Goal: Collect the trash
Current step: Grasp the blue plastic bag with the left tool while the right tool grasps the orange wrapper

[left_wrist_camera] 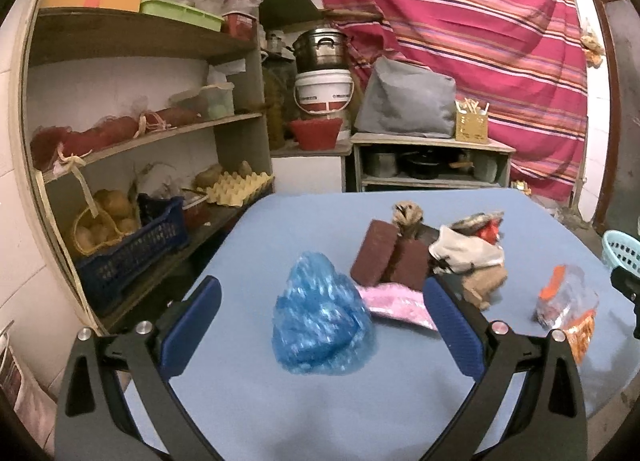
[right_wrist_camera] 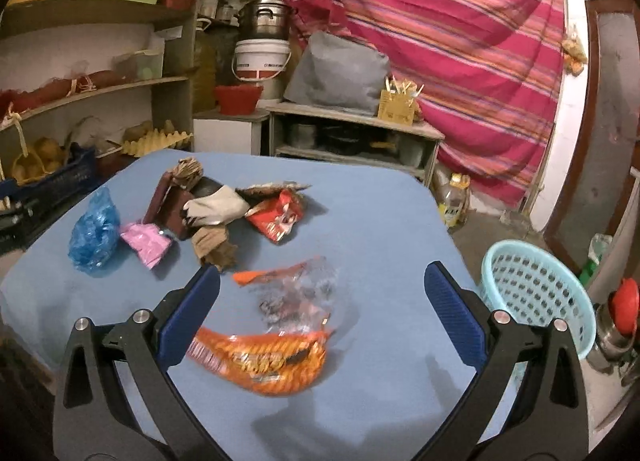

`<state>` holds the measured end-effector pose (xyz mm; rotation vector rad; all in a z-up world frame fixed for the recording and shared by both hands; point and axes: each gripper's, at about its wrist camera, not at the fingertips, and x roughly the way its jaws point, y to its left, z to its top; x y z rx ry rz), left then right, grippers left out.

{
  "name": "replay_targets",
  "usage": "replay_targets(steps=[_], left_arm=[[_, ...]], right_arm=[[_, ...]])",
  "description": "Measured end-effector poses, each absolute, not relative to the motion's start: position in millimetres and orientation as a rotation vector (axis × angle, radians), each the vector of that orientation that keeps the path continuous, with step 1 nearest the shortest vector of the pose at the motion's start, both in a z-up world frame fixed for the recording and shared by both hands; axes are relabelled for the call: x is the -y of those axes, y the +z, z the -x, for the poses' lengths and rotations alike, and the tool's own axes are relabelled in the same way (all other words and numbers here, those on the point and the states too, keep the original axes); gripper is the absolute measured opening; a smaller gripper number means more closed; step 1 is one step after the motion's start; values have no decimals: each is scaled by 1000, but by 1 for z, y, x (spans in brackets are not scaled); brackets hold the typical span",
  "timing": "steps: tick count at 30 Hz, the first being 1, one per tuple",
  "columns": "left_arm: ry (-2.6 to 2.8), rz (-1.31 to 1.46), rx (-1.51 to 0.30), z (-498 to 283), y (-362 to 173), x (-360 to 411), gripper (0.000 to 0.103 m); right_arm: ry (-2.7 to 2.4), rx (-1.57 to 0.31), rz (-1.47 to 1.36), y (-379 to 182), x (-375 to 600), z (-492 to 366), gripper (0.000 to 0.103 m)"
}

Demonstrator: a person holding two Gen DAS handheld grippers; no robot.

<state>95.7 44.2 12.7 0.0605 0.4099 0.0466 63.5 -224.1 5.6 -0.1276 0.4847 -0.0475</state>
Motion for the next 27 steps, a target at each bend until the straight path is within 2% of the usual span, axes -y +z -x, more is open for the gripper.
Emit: replay_targets(steps=[24, 27], left_arm=[[101, 20, -622, -154, -43, -81, 99], [100, 29, -639, -157, -49, -85, 99]], right_arm=[[-82, -680, 2, -61, 242, -96, 99], [-68, -724, 1, -70, 241, -102, 86]])
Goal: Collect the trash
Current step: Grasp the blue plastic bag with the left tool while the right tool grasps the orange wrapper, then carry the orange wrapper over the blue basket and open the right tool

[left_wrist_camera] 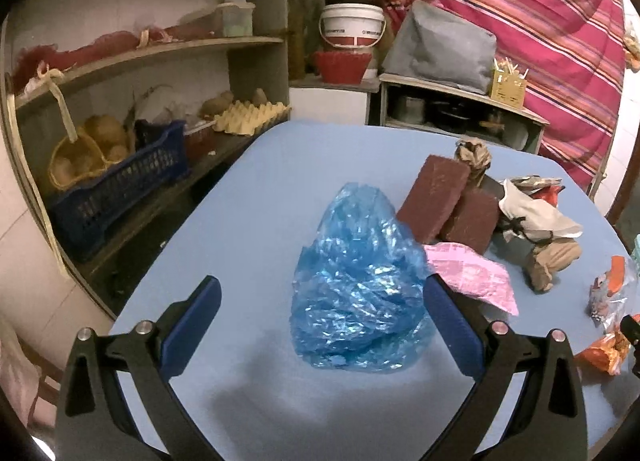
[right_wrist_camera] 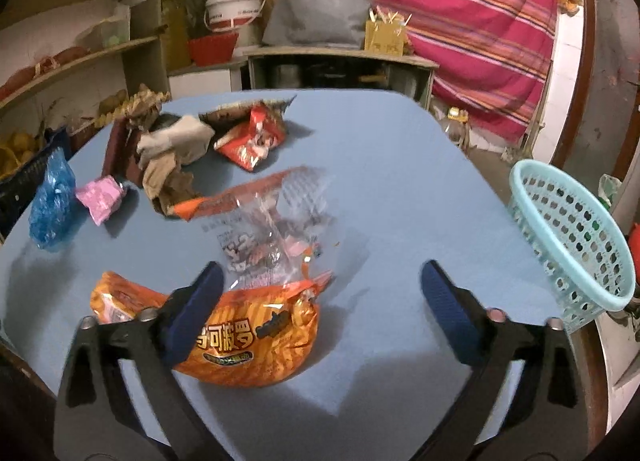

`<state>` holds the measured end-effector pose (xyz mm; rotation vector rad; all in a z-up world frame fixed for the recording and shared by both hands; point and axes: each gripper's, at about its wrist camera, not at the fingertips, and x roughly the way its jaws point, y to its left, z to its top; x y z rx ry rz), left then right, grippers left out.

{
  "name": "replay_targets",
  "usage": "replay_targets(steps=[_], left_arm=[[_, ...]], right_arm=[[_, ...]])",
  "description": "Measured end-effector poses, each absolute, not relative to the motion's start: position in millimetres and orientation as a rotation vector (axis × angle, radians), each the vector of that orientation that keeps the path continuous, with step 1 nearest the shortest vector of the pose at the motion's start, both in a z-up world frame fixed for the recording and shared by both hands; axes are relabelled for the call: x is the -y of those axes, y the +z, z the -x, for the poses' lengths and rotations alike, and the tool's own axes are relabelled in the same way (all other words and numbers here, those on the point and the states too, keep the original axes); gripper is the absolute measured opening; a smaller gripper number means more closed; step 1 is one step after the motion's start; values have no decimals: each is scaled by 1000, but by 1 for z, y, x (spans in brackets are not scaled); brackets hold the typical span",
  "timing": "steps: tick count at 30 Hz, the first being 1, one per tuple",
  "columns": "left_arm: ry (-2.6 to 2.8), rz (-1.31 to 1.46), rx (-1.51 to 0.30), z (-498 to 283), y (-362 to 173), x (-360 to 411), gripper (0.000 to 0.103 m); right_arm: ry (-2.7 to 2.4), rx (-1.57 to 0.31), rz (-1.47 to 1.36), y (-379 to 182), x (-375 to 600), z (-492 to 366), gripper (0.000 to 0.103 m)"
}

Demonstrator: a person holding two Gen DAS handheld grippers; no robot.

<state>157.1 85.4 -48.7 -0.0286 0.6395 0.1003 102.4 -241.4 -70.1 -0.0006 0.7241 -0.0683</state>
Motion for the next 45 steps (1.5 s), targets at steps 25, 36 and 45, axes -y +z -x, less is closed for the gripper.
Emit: replay_targets(steps=[25, 36, 45], left_arm=[[6, -103, -738, -186, -78, -54, 56], [-5, -7, -741, -180, -72, -66, 22], [23, -22, -596, -131, -20, -63, 19]], right_arm=[[50, -769, -94, -66, 248, -93, 46], [168, -756, -97, -62, 235, -85, 18], [181, -559, -42, -3, 251, -48, 15]])
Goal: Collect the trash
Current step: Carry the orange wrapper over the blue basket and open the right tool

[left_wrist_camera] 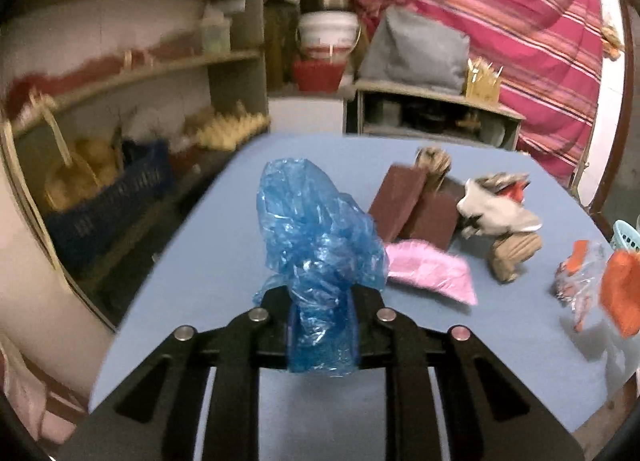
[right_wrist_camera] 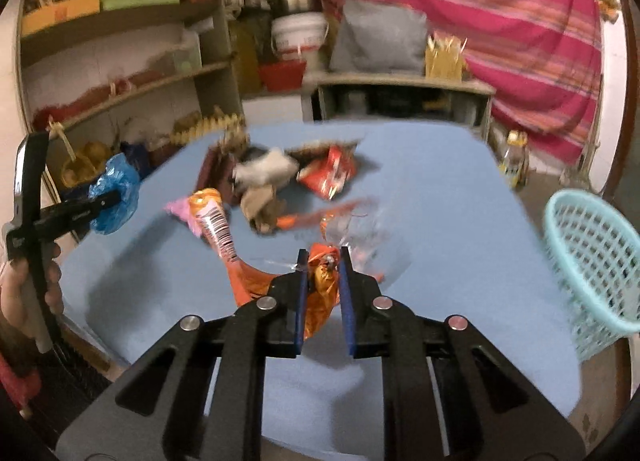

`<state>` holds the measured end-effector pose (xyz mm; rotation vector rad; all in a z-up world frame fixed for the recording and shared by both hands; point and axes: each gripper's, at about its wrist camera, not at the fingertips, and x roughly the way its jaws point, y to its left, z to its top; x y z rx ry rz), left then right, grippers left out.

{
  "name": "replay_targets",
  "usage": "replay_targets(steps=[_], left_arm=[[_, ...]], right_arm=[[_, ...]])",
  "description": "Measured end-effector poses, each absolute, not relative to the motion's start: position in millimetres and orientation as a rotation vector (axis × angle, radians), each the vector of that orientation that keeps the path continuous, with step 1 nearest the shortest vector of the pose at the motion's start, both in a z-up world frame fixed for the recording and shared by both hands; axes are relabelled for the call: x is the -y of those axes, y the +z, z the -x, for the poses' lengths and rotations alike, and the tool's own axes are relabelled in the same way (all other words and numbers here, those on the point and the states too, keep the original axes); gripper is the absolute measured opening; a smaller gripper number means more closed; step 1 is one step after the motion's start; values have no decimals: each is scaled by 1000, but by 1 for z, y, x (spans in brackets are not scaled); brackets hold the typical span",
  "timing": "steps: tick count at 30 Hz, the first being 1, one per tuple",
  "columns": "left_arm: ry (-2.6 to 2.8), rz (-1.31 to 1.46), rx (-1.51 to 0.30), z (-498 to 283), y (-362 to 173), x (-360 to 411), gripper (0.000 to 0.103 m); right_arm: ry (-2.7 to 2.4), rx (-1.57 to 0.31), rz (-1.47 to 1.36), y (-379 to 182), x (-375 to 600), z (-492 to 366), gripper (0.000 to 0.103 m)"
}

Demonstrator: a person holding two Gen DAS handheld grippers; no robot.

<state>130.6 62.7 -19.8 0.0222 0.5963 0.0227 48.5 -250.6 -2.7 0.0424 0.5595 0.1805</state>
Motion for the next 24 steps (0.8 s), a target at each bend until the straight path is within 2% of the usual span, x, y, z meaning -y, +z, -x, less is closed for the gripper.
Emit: replay_targets(steps=[10, 24], left_arm=[[-50, -27, -525, -121, 34, 1, 19], [-251, -61, -484, -141, 66, 168, 19]], right_arm=[[25, -393, -135, 65, 358, -44, 15], [-232, -426, -159, 64, 513, -48, 15]])
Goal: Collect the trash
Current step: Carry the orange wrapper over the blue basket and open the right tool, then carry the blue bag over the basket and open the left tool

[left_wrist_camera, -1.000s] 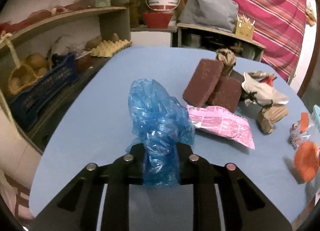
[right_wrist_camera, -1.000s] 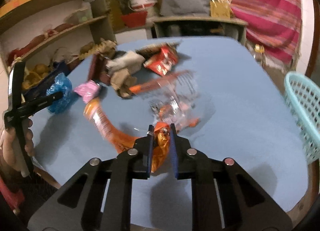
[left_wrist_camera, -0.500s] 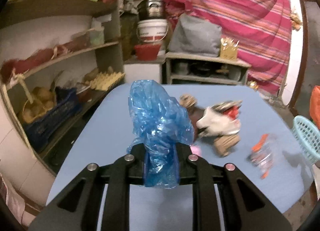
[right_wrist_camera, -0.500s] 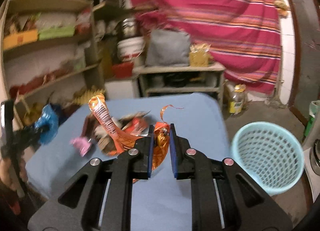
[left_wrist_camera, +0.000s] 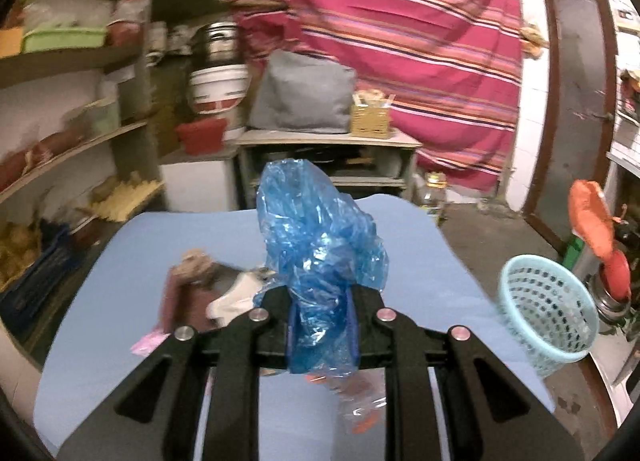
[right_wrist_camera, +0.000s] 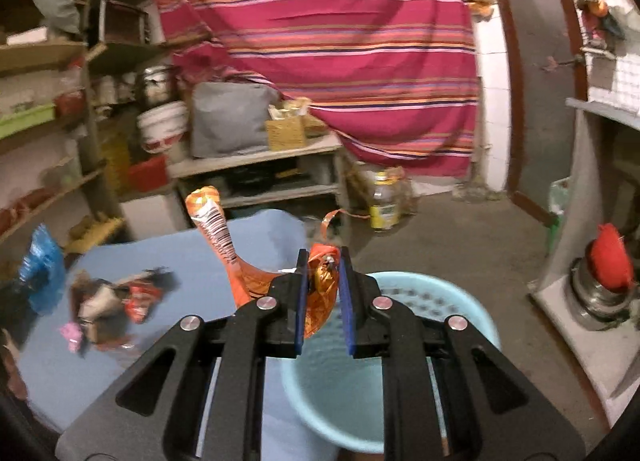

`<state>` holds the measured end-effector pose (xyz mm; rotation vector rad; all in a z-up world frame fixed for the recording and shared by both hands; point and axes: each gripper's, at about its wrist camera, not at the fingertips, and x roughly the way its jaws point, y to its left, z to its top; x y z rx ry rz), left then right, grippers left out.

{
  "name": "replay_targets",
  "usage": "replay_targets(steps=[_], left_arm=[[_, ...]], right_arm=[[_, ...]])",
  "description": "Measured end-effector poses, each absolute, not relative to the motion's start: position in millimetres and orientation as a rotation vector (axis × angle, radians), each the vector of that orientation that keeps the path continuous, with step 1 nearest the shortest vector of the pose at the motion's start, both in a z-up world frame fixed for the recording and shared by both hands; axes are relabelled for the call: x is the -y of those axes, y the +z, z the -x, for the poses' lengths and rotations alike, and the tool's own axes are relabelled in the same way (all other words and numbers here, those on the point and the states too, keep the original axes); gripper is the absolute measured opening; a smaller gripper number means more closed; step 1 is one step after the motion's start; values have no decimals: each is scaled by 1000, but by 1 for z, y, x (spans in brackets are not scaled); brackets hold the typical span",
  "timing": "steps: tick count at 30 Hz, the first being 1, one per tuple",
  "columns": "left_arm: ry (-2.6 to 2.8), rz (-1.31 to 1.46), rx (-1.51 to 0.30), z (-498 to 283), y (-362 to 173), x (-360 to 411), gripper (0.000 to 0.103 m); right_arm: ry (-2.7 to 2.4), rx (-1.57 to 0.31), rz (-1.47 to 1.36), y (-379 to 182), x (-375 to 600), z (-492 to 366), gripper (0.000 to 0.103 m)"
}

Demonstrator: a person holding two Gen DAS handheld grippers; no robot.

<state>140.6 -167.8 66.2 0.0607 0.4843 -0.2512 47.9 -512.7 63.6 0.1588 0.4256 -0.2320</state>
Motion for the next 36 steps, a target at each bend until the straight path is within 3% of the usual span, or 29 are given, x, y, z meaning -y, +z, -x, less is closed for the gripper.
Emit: replay_targets(steps=[10, 24, 27, 29, 33, 36], left_arm=[[-390, -67, -512, -157, 52, 270, 19], [-496, -93, -559, -163, 29, 346, 19], [-526, -101, -570, -164, 24, 363, 19], [-540, -103, -578, -164, 22, 370, 19], [-568, -111, -585, -163, 17, 387, 19], [-590, -115, -596, -165, 14, 398, 20]], right_arm=[[-304, -499, -164, 29, 552, -41, 15], [-301, -605, -219, -4, 574, -73, 16], [-310, -619, -224, -11, 577, -77, 20], [-309, -624, -240, -15, 580, -77, 30], [-323, -622, -258, -16, 586, -74, 39], [-353, -598, -272, -11, 592, -66, 55]])
